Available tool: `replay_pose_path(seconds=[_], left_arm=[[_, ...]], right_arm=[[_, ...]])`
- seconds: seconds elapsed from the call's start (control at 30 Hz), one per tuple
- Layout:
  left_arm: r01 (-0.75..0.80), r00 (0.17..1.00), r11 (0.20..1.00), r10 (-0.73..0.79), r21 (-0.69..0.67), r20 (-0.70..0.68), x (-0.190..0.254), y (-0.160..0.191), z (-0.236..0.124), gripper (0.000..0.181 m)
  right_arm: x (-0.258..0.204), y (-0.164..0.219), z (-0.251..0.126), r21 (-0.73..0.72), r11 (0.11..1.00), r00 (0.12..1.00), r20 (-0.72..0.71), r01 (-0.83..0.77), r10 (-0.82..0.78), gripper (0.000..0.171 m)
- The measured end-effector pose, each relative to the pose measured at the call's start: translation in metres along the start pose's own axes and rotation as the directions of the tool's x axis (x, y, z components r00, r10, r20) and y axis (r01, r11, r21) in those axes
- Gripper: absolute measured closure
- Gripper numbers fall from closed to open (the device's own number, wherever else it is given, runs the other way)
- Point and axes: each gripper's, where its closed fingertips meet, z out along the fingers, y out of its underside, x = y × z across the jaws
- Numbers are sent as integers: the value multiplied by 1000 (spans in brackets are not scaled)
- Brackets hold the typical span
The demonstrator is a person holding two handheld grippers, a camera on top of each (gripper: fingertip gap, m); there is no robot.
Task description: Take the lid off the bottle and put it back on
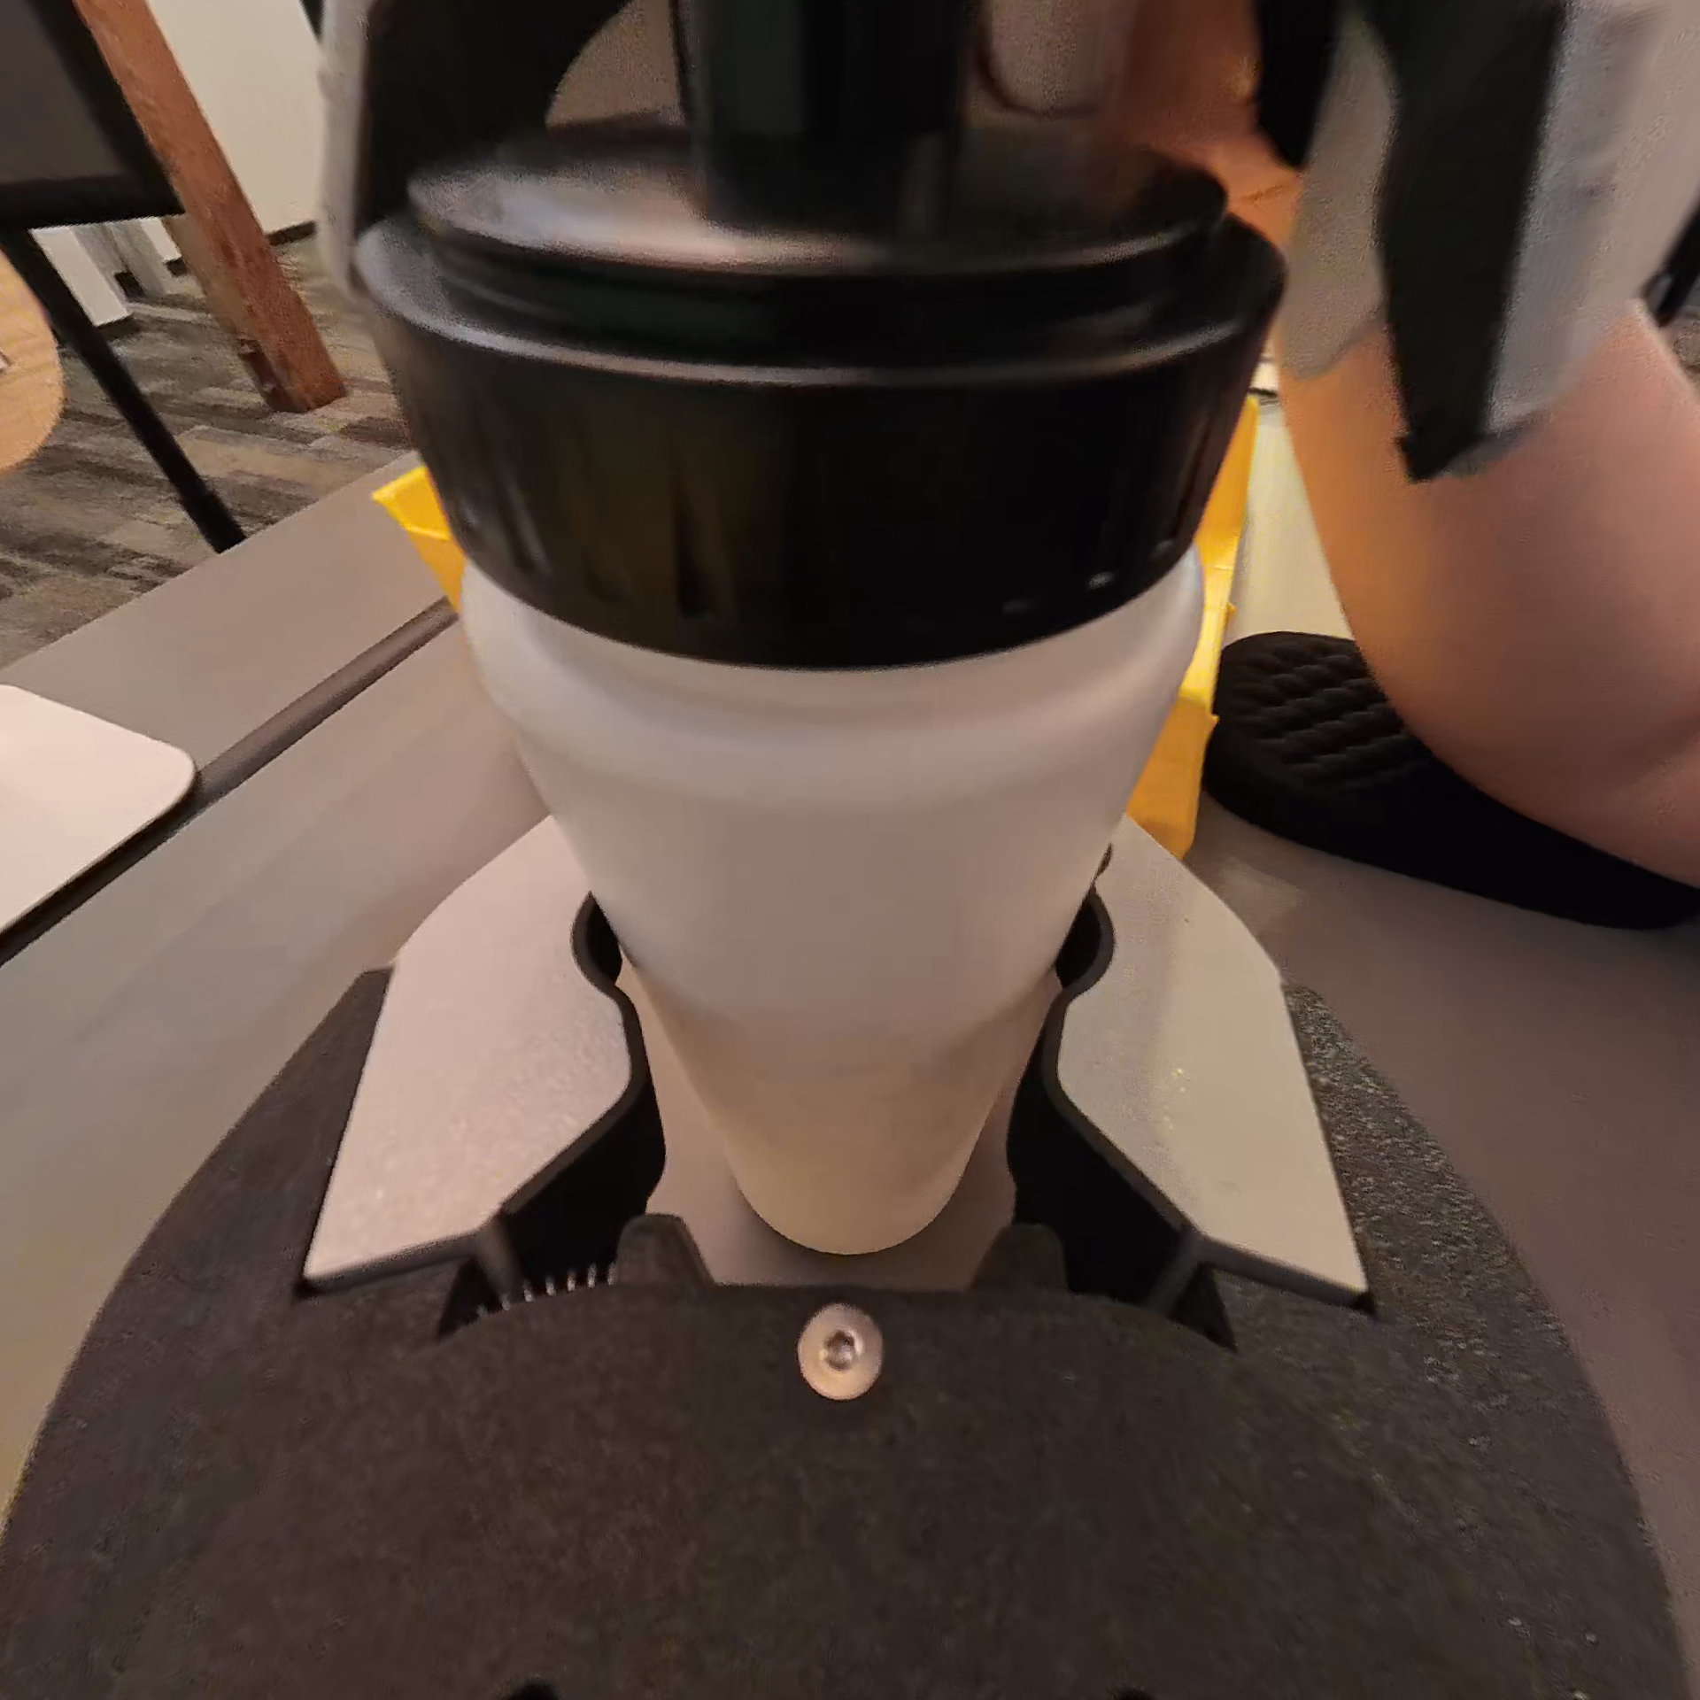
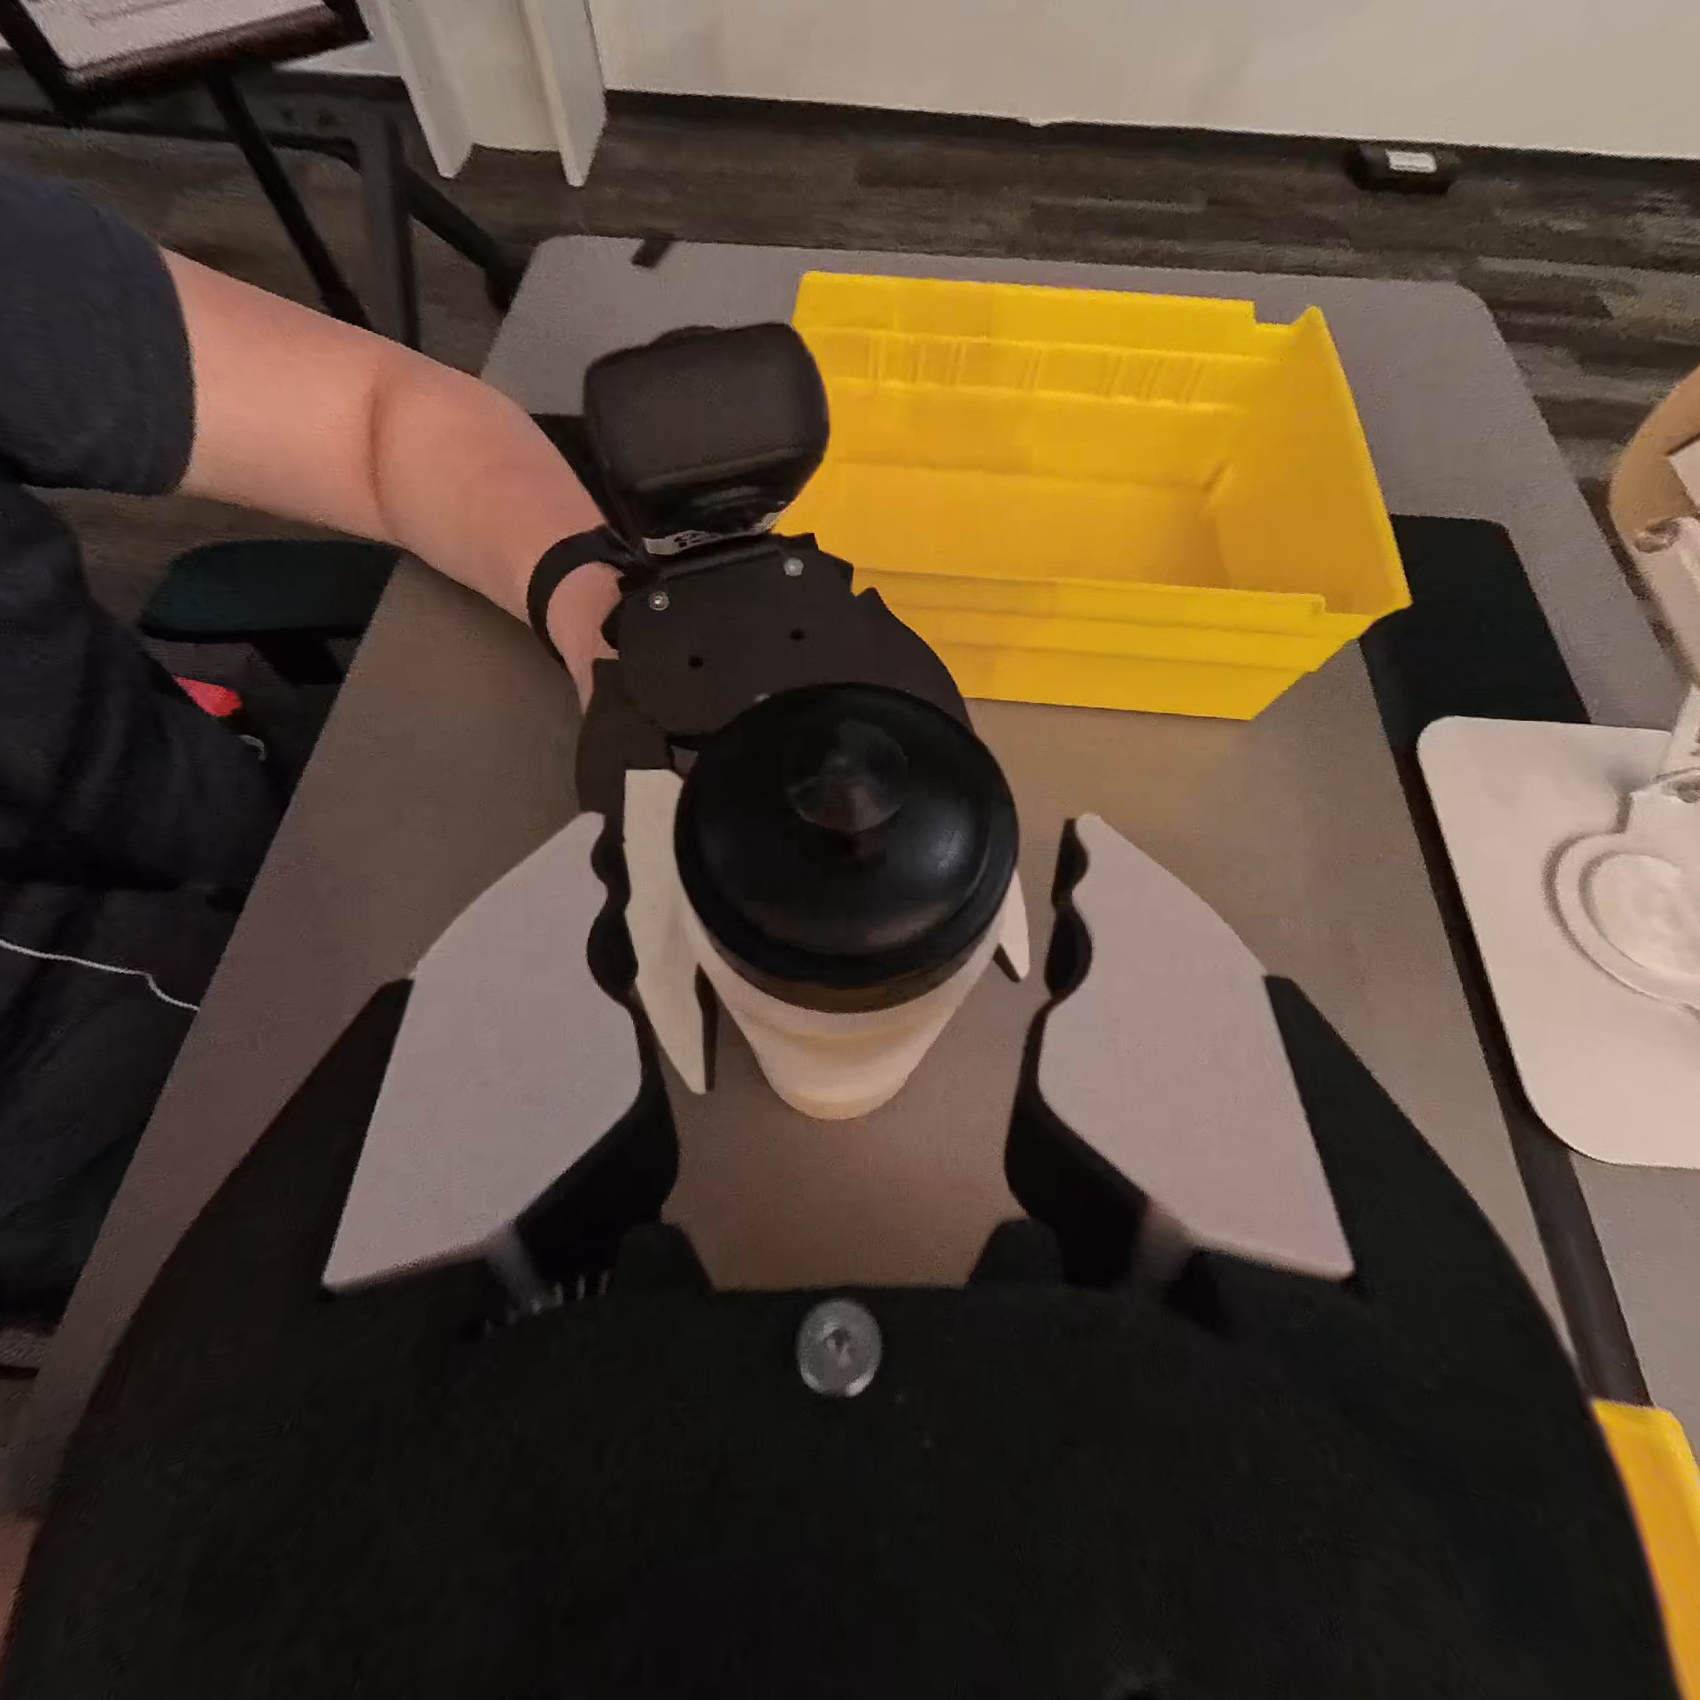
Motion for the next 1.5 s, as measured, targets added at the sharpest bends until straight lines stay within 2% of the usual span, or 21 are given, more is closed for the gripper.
replay_pose_path(seconds=[0.03,0.1,0.17,0.27,0.4,0.5,0.6,0.7,0.8,0.9,1.0,1.1,1.2,1.27,1.3,1.37,1.5], left_arm=[[2,1000,1000,-2,-3,7,-1,0,0,86],[2,1000,1000,-2,-7,10,-2,0,0,86],[-11,1000,1000,11,-6,-2,0,0,-1,86],[-69,997,998,69,-11,-42,9,-1,0,86],[-100,989,995,97,-23,-108,28,0,2,86],[-89,992,995,85,-39,-94,27,0,3,86],[-28,998,999,25,-46,-58,19,1,2,86],[-14,1000,998,13,-53,-12,10,2,1,86],[-3,1000,998,3,-57,11,7,3,0,86],[-27,1000,998,27,-51,-11,11,2,0,86],[-113,989,993,108,-43,-98,30,0,1,86],[-191,964,981,181,-35,-195,58,0,2,86],[-192,960,980,175,-56,-217,68,1,3,86],[-141,973,988,127,-66,-191,62,1,4,86],[-109,981,991,96,-74,-171,57,1,5,86],[-59,990,995,48,-81,-132,47,2,4,86],[-37,997,994,30,-99,-75,36,3,3,86]], right_arm=[[0,-2,0,-20,1000,1000,-26,-4,3,83],[5,-1,2,-82,997,995,-102,-10,1,98],[4,-1,2,-114,994,993,-119,1,-14,99],[-7,0,-2,-104,991,995,-37,86,-90,98],[-26,0,-9,4,981,973,131,193,-192,98],[-28,0,-10,58,977,963,162,208,-214,98],[-19,0,-7,3,996,992,97,86,-86,90],[-5,1,-7,-71,997,998,-58,-33,29,89],[-1,2,-2,-136,984,981,-167,-119,96,93],[-8,3,0,-185,973,974,-201,-139,101,101],[-25,7,-6,-211,977,996,-82,11,-29,100],[-55,9,-15,-145,968,975,112,206,-191,100],[-68,12,-21,-83,965,952,202,250,-229,100],[-58,10,-20,-112,979,978,143,169,-152,95],[-50,7,-19,-122,986,991,82,118,-108,89],[-36,0,-18,-128,991,999,-35,25,-30,88],[-22,5,-17,-194,963,963,-233,-185,138,88]])
